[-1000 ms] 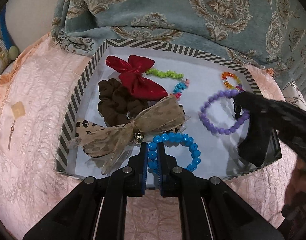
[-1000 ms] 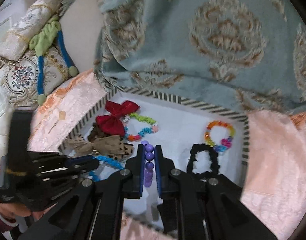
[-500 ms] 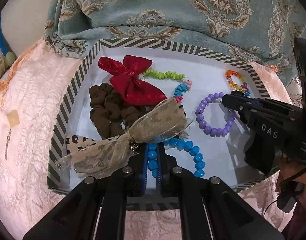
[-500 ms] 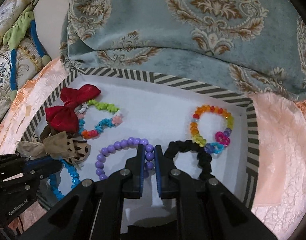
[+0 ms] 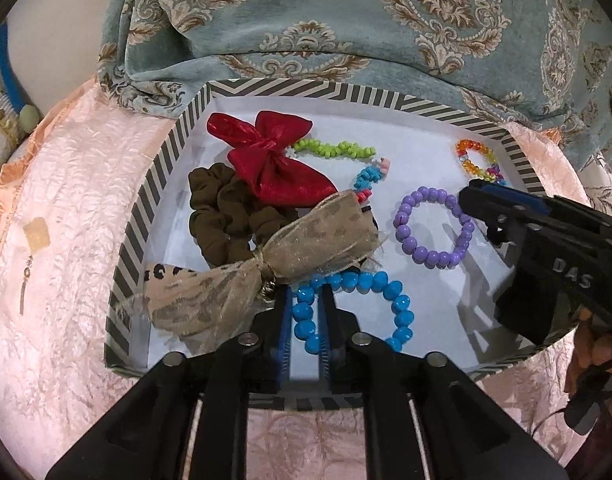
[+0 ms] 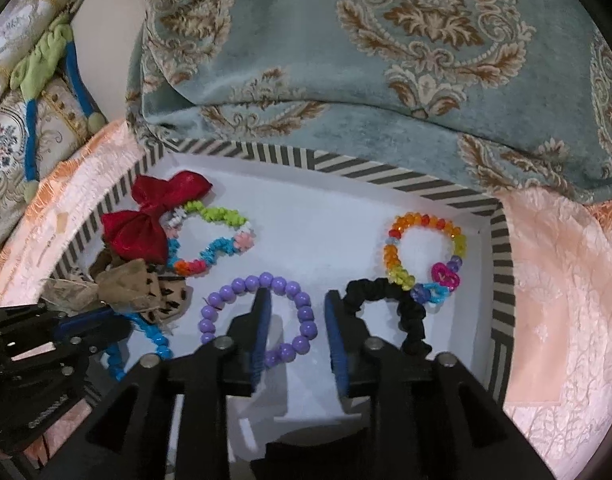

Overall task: Organize jewelry
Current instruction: 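Carry blue bracelet into box with left tool while right tool carries purple bracelet, then withdraw both tools from the box toward the multicolor bead bracelet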

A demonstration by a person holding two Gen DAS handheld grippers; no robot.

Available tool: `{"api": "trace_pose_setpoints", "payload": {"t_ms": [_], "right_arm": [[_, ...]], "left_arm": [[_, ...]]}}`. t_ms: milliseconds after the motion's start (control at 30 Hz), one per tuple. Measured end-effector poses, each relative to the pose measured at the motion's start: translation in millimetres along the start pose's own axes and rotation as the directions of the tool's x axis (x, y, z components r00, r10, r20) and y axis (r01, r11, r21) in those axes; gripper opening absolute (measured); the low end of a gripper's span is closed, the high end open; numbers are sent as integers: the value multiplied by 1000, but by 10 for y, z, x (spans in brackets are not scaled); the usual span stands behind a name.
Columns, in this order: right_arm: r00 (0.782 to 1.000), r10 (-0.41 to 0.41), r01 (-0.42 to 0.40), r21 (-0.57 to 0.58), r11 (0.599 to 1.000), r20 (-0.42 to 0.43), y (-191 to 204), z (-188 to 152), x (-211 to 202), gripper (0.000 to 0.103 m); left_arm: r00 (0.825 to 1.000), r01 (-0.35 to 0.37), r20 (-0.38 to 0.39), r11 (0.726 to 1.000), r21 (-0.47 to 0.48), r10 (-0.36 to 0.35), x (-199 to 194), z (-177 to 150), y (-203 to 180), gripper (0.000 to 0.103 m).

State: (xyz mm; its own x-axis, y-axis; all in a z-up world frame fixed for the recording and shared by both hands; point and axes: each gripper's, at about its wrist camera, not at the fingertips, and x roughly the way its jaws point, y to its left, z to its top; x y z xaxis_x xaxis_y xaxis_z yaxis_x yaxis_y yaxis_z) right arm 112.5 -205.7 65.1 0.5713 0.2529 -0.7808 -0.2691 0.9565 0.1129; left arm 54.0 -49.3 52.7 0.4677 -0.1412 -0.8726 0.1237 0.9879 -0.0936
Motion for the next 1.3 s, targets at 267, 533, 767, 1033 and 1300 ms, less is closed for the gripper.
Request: {"api": "trace_pose_setpoints", "payload": {"t_ms": [267, 533, 767, 1033, 1300], "right_arm": [[996, 0, 2, -18, 1000, 88, -55, -184, -738, 35], [992, -58, 57, 16, 998, 115, -360, -839, -1526, 44], [1000, -25, 25, 71, 997, 8, -392, -1635, -1541, 43], [1000, 29, -30, 80, 996, 8, -202, -1950, -1588, 43], [997, 72, -73, 72, 995, 16, 26, -1873, -1499, 42]], "left_arm": [[994, 109, 33, 993, -42, -108, -398, -101, 114, 14], [986, 163, 17, 987, 4, -163, -787, -523, 184, 16], [979, 199, -45, 979, 34, -197, -880, -962, 77, 18], [970, 232, -80, 972, 17, -230, -902, -1269, -15, 18], [962, 265, -70, 964, 23, -263, -945, -1214, -183, 18]]}}
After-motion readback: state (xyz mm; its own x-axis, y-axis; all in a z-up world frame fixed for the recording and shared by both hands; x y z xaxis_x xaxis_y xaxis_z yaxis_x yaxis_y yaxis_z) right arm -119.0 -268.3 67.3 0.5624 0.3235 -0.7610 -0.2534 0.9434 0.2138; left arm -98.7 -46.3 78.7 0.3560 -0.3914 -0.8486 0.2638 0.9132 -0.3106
